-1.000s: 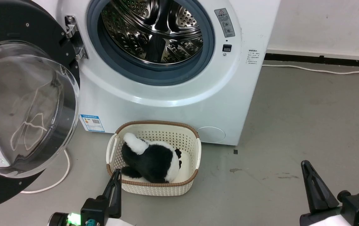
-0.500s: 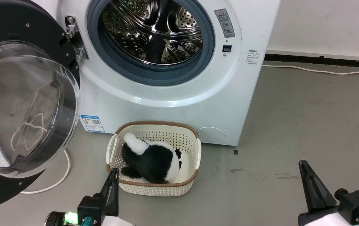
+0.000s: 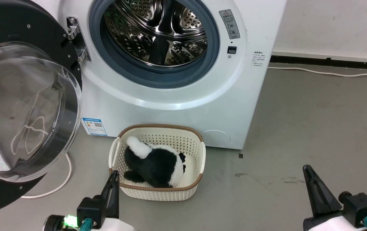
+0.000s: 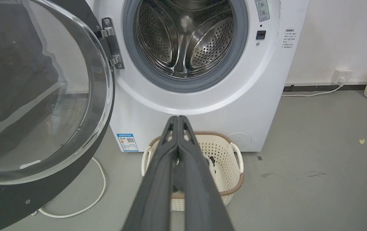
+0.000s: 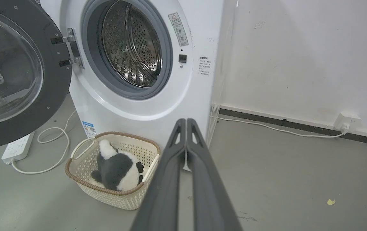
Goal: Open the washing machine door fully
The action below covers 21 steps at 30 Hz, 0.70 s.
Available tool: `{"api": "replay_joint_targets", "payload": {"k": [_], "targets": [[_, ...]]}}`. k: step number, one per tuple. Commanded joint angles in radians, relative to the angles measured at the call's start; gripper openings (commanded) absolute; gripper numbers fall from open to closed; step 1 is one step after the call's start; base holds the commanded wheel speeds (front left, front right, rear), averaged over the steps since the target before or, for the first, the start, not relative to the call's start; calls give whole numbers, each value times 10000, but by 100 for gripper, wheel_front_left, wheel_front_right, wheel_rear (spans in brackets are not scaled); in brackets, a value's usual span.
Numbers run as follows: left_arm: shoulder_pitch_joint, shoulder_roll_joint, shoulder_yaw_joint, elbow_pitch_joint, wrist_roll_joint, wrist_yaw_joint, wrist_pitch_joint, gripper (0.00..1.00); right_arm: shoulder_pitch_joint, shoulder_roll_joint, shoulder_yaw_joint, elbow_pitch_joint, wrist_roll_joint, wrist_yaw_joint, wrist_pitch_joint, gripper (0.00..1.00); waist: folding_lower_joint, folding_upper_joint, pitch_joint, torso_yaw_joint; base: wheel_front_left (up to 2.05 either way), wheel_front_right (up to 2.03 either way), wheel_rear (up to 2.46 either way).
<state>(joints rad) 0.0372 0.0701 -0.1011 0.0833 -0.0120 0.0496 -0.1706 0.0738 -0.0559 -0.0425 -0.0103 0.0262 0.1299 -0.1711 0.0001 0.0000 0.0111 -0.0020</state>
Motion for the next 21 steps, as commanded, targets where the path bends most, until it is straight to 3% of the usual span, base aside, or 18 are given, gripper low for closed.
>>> {"api": "replay_joint_targets", "payload": {"k": [1, 21], "targets": [[-106, -51, 68, -75, 35, -51, 46, 0, -178, 20, 34, 16, -26, 3, 47, 0, 0, 0, -2, 1, 0, 0, 0], [-178, -91, 324, -281, 58, -172, 496, 0, -330, 30, 140, 40, -90, 4, 498, 0, 0, 0, -31, 6, 0, 0, 0]]}}
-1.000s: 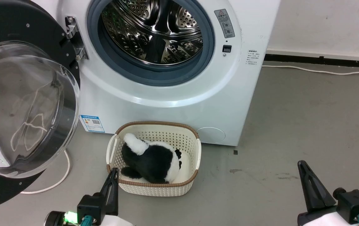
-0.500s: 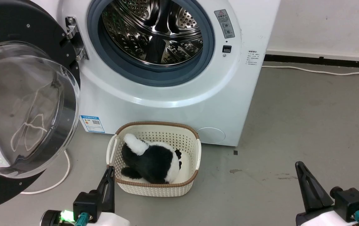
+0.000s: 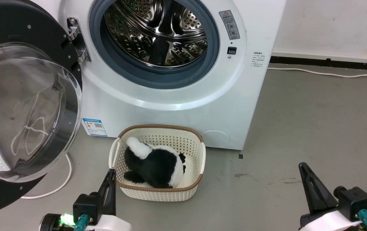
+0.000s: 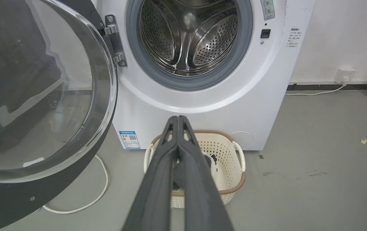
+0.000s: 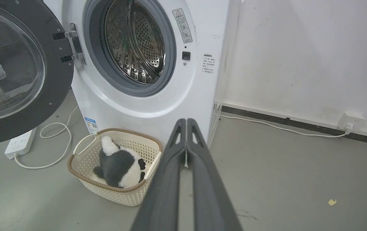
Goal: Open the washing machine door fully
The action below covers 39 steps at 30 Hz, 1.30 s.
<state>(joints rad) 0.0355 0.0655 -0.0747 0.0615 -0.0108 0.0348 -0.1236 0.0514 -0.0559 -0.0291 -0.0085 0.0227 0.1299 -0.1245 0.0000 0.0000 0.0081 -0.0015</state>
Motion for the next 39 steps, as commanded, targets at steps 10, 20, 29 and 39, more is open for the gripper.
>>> {"api": "replay_joint_targets", "payload": {"k": [10, 20, 29, 39], "targets": [[-194, -63, 176, -156, 57, -79, 231, 0, -176, 34, 54, 33, -85, 5, 237, 0, 0, 0, -14, 3, 0, 0, 0], [-227, -81, 292, -249, 67, -133, 435, 0, -244, 39, 102, 44, -113, 5, 442, 0, 0, 0, -28, 5, 0, 0, 0], [-256, -98, 396, -333, 77, -183, 619, 0, -307, 43, 145, 53, -140, 6, 627, 0, 0, 0, -40, 7, 0, 0, 0], [-296, -120, 536, -445, 89, -248, 864, 0, -389, 48, 203, 66, -174, 7, 873, 0, 0, 0, -56, 10, 0, 0, 0]]}}
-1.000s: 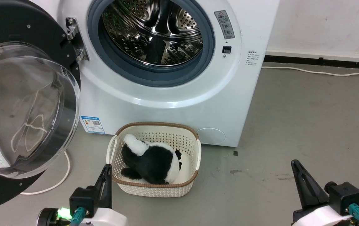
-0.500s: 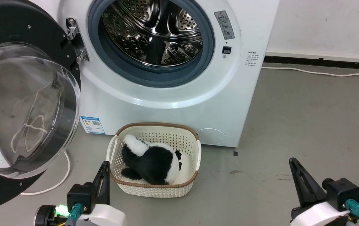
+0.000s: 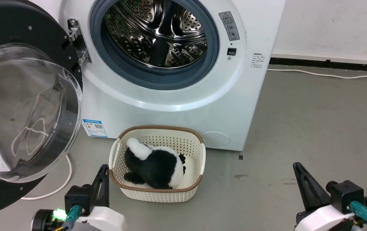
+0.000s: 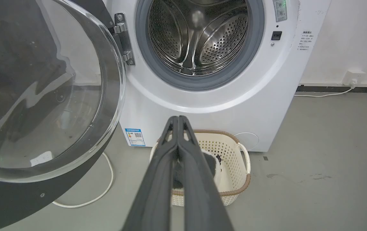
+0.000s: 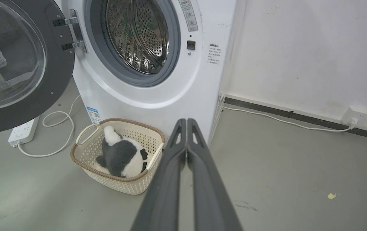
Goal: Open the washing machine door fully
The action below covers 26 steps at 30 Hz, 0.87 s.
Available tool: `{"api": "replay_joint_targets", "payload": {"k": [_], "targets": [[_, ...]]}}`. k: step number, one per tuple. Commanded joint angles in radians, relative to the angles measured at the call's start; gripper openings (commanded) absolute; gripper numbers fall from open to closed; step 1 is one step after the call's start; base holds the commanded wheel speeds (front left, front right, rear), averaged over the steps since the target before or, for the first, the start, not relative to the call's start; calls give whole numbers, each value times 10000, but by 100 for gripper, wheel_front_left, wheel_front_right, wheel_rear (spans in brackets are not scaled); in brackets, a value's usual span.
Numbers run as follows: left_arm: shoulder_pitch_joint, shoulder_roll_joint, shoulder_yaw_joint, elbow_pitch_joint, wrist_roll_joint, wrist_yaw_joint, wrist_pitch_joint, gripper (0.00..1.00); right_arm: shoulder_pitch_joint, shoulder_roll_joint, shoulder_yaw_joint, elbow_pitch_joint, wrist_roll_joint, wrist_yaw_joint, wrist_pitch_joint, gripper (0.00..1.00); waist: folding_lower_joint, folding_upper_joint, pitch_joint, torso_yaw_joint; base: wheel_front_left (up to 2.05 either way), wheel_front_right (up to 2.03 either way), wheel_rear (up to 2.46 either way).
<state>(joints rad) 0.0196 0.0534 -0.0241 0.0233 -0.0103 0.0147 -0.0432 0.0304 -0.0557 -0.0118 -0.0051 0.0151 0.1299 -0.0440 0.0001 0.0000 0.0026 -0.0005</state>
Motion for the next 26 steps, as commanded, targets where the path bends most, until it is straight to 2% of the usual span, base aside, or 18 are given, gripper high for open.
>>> {"api": "replay_joint_targets", "payload": {"k": [1, 26], "targets": [[-146, -4, 64, -91, 87, -64, 122, 0, -200, 48, 45, 35, -106, 7, 129, 0, -1, 0, -5, 1, 0, 0, 0], [-196, -32, 241, -233, 103, -147, 432, 0, -304, 55, 118, 51, -151, 8, 440, 0, -1, 0, -26, 5, 0, 0, 0]]}}
